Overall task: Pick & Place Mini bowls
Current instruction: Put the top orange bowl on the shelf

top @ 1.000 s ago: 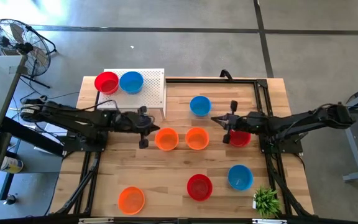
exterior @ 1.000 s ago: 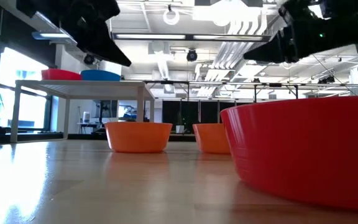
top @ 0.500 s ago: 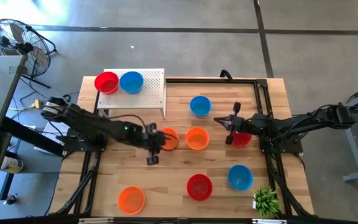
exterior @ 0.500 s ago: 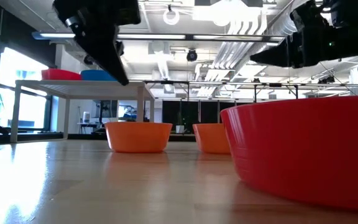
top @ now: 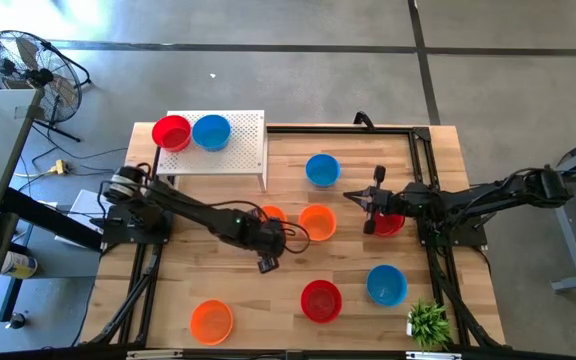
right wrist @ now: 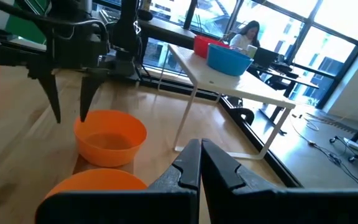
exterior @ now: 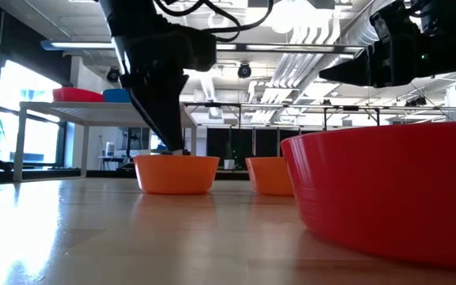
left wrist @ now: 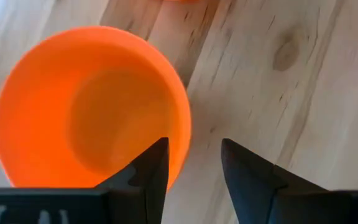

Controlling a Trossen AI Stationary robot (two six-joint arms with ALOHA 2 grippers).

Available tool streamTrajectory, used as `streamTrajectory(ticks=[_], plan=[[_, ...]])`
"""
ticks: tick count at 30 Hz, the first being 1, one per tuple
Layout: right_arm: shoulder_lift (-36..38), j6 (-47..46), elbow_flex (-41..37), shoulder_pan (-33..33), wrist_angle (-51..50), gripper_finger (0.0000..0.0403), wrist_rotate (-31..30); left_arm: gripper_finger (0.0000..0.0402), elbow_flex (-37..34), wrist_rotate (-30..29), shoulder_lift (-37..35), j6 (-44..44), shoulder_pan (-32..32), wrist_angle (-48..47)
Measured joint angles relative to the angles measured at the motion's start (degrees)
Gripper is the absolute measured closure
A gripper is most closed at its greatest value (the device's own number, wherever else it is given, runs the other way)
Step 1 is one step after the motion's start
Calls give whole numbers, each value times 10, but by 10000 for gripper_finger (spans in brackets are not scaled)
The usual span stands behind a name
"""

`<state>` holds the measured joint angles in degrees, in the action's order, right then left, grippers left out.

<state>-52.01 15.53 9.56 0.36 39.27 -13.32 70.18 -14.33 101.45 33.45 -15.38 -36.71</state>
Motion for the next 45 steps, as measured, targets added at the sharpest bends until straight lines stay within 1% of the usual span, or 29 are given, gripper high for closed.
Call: streamTrajectory(ticks=[4,9,14,17,23,27,34,37,40,45], plan=[[0,8,0,0,0,403,0,281,0,-2,17,9,0,-3],[0,10,0,0,0,403,-2,327,0,-9,20,11,0,-1],[0,13,0,0,1,403,-2,375,0,-34,20,1,0,-11],[0,13,0,0,5,403,-2,396,0,-28,20,-6,5,-8],[0,14,0,0,10,403,-2,387,0,-19,20,-2,5,-7],[0,14,0,0,10,403,-2,376,0,-16,20,-3,17,-1],[0,14,0,0,11,403,-2,326,0,13,20,-6,46,12],[0,14,0,0,11,403,-2,315,0,12,20,-19,46,13],[0,14,0,0,11,402,-2,327,0,6,31,-28,50,30],[0,15,1,0,11,403,-2,390,0,8,31,-48,50,25]])
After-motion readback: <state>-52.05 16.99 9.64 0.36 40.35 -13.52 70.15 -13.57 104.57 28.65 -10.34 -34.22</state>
